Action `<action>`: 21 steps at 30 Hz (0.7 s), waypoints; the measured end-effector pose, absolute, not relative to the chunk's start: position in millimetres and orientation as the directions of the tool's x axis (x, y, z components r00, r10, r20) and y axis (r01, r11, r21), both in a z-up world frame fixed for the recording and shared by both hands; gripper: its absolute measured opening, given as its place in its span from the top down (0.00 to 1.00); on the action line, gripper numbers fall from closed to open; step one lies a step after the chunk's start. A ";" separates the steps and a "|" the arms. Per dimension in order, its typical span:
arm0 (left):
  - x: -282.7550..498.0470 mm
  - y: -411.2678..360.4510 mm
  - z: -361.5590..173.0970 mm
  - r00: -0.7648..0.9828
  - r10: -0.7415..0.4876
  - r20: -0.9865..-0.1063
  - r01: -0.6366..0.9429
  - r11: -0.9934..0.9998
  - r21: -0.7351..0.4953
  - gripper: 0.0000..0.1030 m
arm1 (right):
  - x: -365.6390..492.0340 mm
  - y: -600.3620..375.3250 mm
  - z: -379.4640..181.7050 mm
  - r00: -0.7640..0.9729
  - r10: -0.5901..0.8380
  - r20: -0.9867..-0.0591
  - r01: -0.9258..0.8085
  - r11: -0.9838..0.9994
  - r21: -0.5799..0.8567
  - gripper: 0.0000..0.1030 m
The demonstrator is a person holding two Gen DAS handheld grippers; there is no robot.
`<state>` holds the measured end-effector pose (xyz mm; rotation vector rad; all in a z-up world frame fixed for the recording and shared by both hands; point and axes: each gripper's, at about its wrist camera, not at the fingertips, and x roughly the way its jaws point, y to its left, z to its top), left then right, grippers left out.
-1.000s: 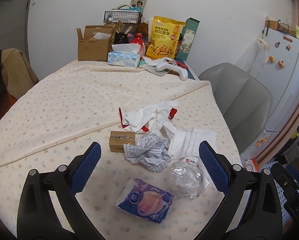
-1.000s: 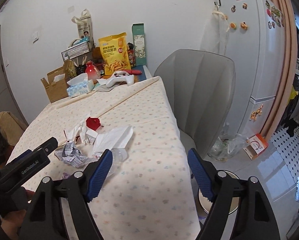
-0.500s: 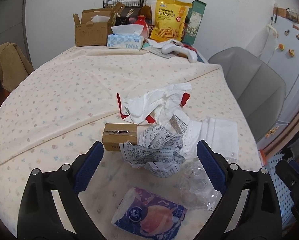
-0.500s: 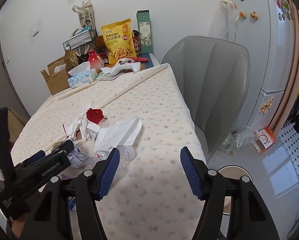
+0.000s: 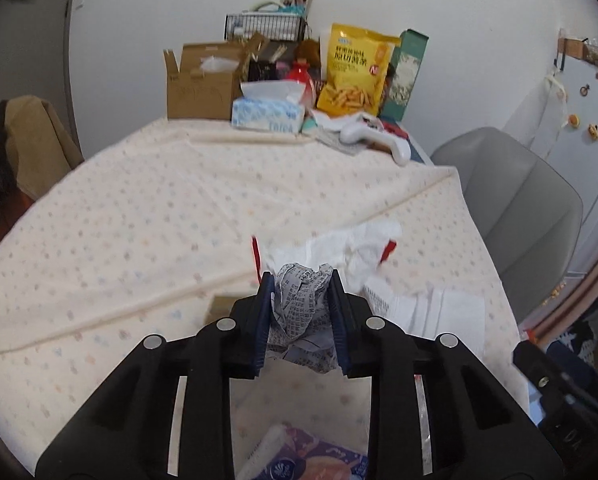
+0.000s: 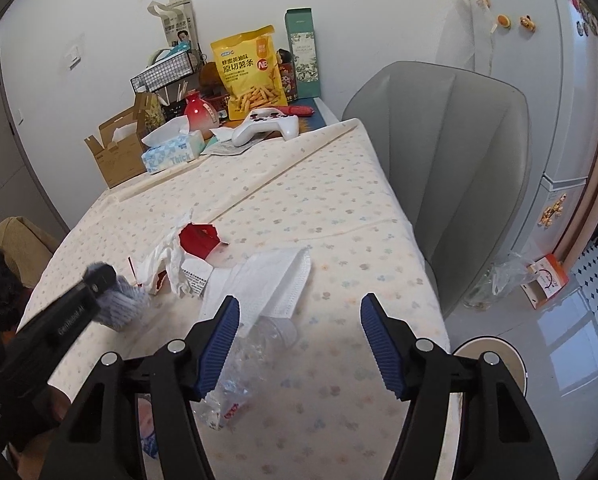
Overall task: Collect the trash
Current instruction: 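Grasp the crumpled printed paper with the left tool while the right tool grasps the white tissue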
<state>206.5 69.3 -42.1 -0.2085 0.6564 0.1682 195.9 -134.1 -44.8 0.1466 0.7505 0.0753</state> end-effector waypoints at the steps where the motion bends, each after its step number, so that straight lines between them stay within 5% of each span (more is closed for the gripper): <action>1: 209.6 68.0 -40.8 0.781 0.094 -0.618 -0.216 0.968 -0.126 0.74 | 199.3 -131.0 -46.4 0.725 0.128 -0.677 -0.022 0.986 0.162 0.39; 13: 233.6 70.9 -58.1 0.758 0.110 -0.643 -0.218 0.972 -0.091 0.74 | 233.8 -108.5 -67.3 0.679 0.179 -0.712 -0.070 0.981 0.180 0.47; 15: 235.7 72.2 -60.5 0.754 0.106 -0.648 -0.217 0.972 -0.093 0.74 | 237.7 -106.0 -71.0 0.669 0.189 -0.719 -0.076 0.980 0.187 0.53; 20: 235.4 70.9 -60.4 0.753 0.106 -0.649 -0.214 0.973 -0.089 0.74 | 241.3 -101.8 -77.6 0.640 0.238 -0.730 -0.101 0.969 0.226 0.96; 21: 234.7 70.1 -59.6 0.753 0.106 -0.649 -0.213 0.973 -0.088 0.74 | 239.1 -102.1 -75.4 0.649 0.237 -0.723 -0.102 0.969 0.226 0.98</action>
